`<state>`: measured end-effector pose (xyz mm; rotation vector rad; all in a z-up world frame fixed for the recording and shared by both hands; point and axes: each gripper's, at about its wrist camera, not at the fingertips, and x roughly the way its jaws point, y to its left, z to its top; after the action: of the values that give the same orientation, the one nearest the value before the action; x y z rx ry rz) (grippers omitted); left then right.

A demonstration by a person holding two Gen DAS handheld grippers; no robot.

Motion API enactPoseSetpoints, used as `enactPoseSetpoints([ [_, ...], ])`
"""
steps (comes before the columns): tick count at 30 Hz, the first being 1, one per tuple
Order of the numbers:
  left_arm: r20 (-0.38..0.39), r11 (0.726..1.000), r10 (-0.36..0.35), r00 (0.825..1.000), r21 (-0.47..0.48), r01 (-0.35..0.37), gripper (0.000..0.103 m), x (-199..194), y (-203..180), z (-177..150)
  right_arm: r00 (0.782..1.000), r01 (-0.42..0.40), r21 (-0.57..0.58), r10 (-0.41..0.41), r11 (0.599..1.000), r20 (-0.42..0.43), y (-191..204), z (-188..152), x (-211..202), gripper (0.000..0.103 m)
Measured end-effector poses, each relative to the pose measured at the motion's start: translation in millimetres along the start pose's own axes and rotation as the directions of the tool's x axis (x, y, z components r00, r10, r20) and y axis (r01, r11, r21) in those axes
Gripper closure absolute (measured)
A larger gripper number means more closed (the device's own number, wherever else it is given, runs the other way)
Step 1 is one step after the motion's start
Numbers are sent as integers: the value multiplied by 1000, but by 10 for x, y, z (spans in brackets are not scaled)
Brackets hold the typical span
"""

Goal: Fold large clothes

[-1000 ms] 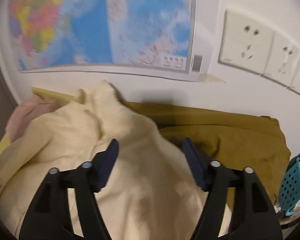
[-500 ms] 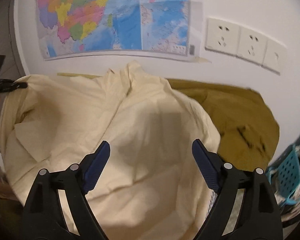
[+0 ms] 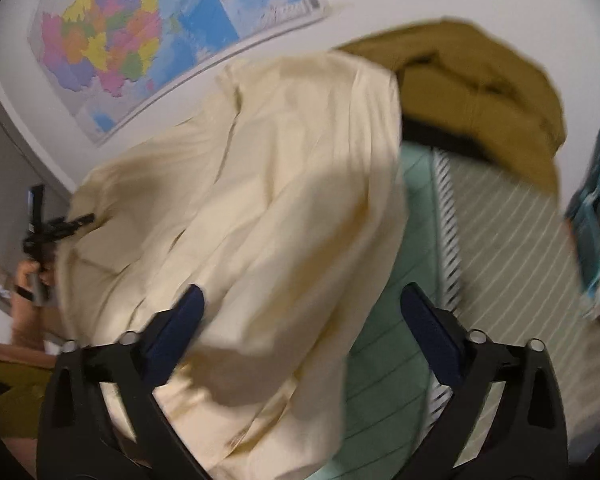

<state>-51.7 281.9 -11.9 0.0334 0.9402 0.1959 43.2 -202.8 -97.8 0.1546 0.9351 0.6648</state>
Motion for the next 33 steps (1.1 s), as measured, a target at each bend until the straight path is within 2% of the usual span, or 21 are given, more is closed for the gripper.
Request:
enactPoseSetpoints([
  [1, -9, 1000, -1, 1000, 15, 1, 19, 13, -32, -70, 999, -45, -2, 45, 999, -12, -5, -22, 6, 71],
  [2, -20, 999, 11, 1000, 30, -10, 27, 19, -73, -153, 1000, -21, -2, 21, 1000, -5, -15, -10, -41, 86],
  [3, -33, 998, 34, 999, 46, -32, 56, 64, -81, -194, 1000, 1, -14, -1, 1000, 10, -18, 33, -114, 94],
  [4, -50, 998, 41, 998, 46, -39, 72, 108, -56, -195, 999, 15, -35, -13, 999, 35, -15, 95, -213, 94],
  [7, -36, 996, 86, 996, 6, -86, 81, 108, 117, -58, 986, 102, -62, -93, 993, 138, -46, 426, -597, 95],
  [9, -23, 997, 70, 997, -22, -71, 79, 59, 247, 55, 967, 191, -87, -172, 978, 191, -134, 689, -834, 95],
  [10, -20, 997, 81, 997, -7, -81, 71, 71, 267, 90, 951, 250, -79, -230, 965, 204, -210, 787, -885, 95],
  [11, -18, 992, 121, 993, 28, -120, 64, 89, 217, 87, 929, 336, -83, -316, 938, 190, -307, 878, -850, 93],
  [13, -4, 948, 293, 956, 132, -290, 41, 180, 105, 66, 895, 440, -108, -427, 891, 127, -463, 927, -608, 89],
  [14, -6, 936, 322, 947, 151, -318, 38, 209, 73, 41, 893, 447, -99, -439, 889, 96, -519, 912, -494, 86],
  [16, 1, 928, 337, 941, 165, -333, 39, 196, 16, -32, 862, 504, -137, -507, 853, 12, -589, 820, -181, 73],
  [17, 14, 936, 321, 947, 150, -319, 39, 137, 24, -63, 813, 572, -169, -582, 803, -11, -599, 748, -34, 60],
  [18, 35, 966, 245, 969, 78, -247, 39, -9, 111, -101, 771, 623, -192, -636, 758, -11, -579, 683, 34, 55],
  [19, 49, 980, 194, 980, 25, -195, 38, -107, 196, -125, 746, 654, -199, -666, 730, 10, -531, 623, 22, 46],
  [21, 130, 995, 55, 990, -89, -44, 37, -439, 393, -244, 743, 668, -147, -663, 730, 85, -396, 550, -197, 25],
  [22, 170, 994, 0, 985, -106, 18, 35, -591, 449, -334, 749, 663, -125, -650, 738, 129, -317, 500, -322, 24],
  [24, 175, 992, -52, 983, -105, 71, 18, -726, 430, -488, 808, 575, -99, -545, 812, 224, -59, 384, -648, 19],
  [28, 74, 990, -68, 995, -115, 76, 18, -618, 313, -871, 926, 323, -177, -272, 930, 262, 393, 55, -825, 11],
  [30, 20, 985, -111, 994, -133, 112, 19, -459, 228, -1081, 960, 231, -224, -185, 947, 211, 500, -117, -714, 10],
  [32, -4, 981, -140, 990, -134, 138, 49, -378, 138, -1223, 979, 170, -226, -138, 959, 150, 575, -306, -551, 10],
  [33, -25, 977, -170, 985, -134, 165, 76, -309, 117, -1260, 985, 146, -209, -122, 967, 122, 558, -390, -467, 10],
])
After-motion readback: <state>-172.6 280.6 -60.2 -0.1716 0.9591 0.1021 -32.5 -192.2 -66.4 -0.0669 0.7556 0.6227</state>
